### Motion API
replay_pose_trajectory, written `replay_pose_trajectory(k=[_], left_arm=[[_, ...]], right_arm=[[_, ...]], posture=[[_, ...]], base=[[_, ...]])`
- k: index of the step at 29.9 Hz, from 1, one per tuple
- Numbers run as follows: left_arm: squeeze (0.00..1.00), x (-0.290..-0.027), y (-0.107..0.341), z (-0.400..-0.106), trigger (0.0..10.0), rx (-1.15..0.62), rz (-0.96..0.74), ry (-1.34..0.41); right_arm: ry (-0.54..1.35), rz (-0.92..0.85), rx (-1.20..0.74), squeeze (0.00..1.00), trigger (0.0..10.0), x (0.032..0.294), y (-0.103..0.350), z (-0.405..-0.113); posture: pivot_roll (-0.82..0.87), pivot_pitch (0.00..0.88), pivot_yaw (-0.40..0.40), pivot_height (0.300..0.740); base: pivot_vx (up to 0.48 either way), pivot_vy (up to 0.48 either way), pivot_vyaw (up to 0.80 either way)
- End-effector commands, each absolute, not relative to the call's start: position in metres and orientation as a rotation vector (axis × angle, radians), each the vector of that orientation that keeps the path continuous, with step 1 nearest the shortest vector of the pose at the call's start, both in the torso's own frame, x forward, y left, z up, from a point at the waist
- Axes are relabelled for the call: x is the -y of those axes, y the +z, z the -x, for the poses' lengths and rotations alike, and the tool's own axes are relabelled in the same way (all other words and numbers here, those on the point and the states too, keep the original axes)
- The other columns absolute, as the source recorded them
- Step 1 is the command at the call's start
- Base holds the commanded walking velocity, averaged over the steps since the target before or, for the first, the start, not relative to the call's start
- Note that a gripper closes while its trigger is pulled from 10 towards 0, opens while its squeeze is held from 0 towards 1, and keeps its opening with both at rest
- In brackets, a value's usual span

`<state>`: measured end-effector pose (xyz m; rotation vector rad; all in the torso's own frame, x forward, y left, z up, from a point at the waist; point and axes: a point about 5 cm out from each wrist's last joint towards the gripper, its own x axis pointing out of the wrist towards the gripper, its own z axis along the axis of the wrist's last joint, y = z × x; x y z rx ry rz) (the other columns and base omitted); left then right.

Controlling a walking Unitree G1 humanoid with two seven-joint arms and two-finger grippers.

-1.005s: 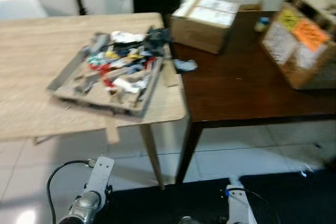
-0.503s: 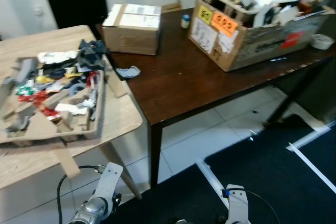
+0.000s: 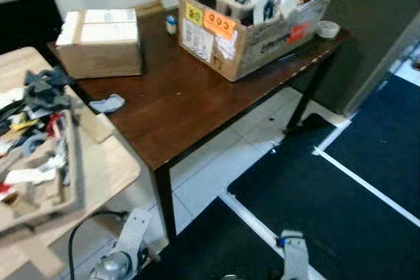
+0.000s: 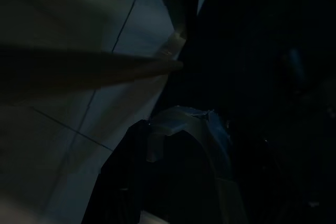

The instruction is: Picking trash to rubbish bin

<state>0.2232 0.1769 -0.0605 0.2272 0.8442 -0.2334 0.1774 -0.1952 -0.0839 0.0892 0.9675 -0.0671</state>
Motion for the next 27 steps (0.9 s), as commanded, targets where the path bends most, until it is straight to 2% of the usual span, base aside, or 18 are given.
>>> replay_pose_trajectory(k=[1,14,21,27], left_arm=[[0.00,-0.175,-0.064,-0.218,10.0,-0.864,-0.219,-0.237],[0.00,-0.172,-0.066,-0.214,10.0,-0.868,-0.227,-0.277],[0.00,-0.168,-0.064,-0.215,10.0,-0.832,-0.250,-0.335],[0.00,-0.171,-0.065,-0.215,10.0,-0.844,-0.240,-0.320]], right_arm=[[-0.071,-0.081,-0.982,0.00,10.0,0.199,-0.085,-0.174],[-0.057,-0.074,-0.988,0.00,10.0,0.199,-0.085,-0.174],[-0.109,-0.136,-1.002,0.00,10.0,0.200,-0.088,-0.169],[-0.114,-0.141,-1.013,0.00,10.0,0.199,-0.090,-0.164]], posture=[[0.04,0.150,0.031,0.740],[0.04,0.157,0.024,0.740],[0.05,0.158,0.026,0.740],[0.04,0.151,0.030,0.740]], base=[[0.000,0.000,-0.80],[0.000,0.000,-0.80],[0.000,0.000,-0.80],[0.000,0.000,-0.80]])
